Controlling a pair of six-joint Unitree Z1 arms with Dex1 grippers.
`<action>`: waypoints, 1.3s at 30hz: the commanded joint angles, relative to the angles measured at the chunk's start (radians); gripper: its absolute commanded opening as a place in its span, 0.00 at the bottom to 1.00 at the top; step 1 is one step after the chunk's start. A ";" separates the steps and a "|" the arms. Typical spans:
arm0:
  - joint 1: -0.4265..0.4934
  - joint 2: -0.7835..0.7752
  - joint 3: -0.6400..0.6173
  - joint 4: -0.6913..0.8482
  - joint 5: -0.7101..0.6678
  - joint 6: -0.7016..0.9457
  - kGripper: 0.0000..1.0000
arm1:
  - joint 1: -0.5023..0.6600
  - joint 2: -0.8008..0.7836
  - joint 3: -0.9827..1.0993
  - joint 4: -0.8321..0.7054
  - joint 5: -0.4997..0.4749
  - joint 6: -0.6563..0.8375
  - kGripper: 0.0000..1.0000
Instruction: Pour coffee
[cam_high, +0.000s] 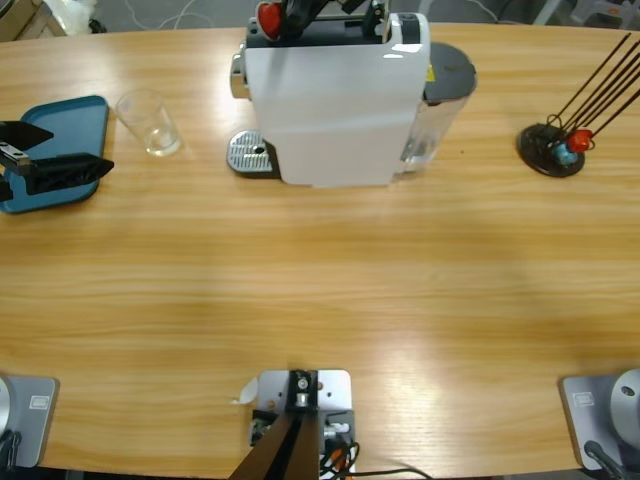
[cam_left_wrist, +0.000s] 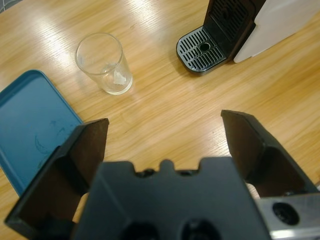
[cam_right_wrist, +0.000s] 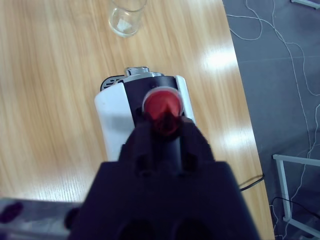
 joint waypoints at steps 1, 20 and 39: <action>0.003 0.033 0.030 -0.011 -0.012 -0.018 0.97 | -0.008 0.058 -0.008 0.021 0.008 0.008 0.61; 0.003 0.042 0.029 -0.011 -0.016 -0.018 0.97 | 0.216 -0.228 -0.151 0.133 -0.080 0.113 0.78; 0.003 0.048 0.029 -0.011 -0.018 -0.018 0.97 | 0.106 -0.628 0.308 -0.104 -0.279 0.442 0.00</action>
